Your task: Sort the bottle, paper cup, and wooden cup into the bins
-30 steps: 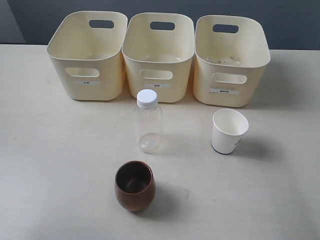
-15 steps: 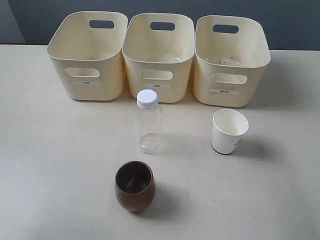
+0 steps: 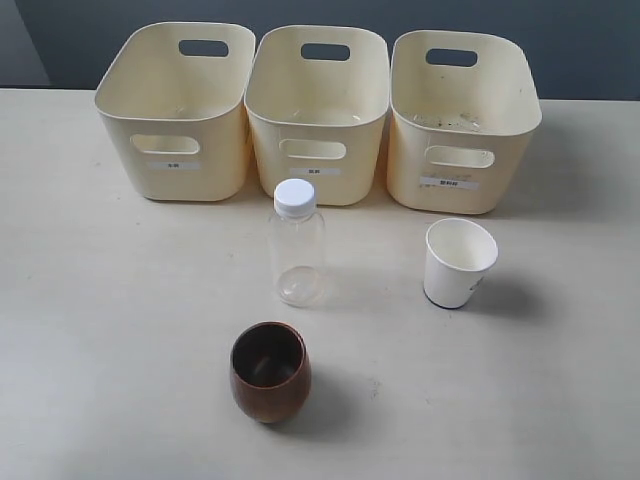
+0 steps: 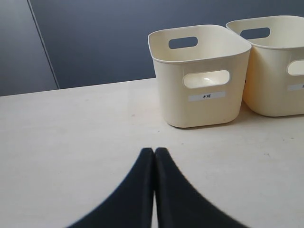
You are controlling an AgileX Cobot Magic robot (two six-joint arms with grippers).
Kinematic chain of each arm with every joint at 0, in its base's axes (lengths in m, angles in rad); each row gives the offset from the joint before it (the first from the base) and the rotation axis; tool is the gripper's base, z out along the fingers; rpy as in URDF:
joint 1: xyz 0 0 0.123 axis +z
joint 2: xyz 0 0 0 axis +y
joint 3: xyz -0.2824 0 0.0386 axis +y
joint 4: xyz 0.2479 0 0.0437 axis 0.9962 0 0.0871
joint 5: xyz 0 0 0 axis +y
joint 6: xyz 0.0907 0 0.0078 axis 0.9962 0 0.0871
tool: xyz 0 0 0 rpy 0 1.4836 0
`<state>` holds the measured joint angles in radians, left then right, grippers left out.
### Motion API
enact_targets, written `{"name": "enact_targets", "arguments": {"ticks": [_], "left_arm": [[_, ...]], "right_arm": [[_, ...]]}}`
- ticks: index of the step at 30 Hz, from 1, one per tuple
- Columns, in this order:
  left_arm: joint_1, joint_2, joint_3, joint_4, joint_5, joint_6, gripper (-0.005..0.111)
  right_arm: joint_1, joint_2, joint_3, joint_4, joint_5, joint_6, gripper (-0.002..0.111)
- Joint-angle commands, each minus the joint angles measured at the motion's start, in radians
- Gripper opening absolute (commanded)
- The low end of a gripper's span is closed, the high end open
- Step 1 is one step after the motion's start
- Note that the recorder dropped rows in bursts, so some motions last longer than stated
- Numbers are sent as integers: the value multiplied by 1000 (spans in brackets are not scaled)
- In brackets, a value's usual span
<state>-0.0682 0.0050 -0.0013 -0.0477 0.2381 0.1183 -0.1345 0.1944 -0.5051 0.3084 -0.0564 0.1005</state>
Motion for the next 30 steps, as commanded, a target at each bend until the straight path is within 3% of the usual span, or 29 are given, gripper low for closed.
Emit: {"name": "enact_targets", "arguments": {"ticks": [1,5,8,10,15,19,21,23,24,25,30], "left_arm": [[-5,-5,1,2,0,-4,0],[-5,-5,1,2,0,-4,0],[-5,-5,1,2,0,-4,0],[-5,-5,1,2,0,-4,0],[-5,-5,1,2,0,-4,0],[-5,-5,1,2,0,-4,0],[-5,-5,1,2,0,-4,0],[-5,-5,1,2,0,-4,0],[-5,-5,1,2,0,-4,0],[-5,-5,1,2,0,-4,0],[-5,-5,1,2,0,-4,0]], "right_arm": [[6,212,-211,-133,138,-16,-1],[139,445,-411,-54,332,-372,-1],[280,613,-540,157,607,-785,-1],[360,720,-594,251,751,-933,-1],[529,1057,-642,227,773,-1013,-1],[581,1261,-642,216,680,-1013,2],[603,1339,-642,235,653,-1013,22],[624,1389,-642,289,605,-1013,52],[631,1412,-642,356,582,-1023,73],[637,1423,-642,385,579,-1030,80],[699,1468,-642,425,559,-1085,78]]}}
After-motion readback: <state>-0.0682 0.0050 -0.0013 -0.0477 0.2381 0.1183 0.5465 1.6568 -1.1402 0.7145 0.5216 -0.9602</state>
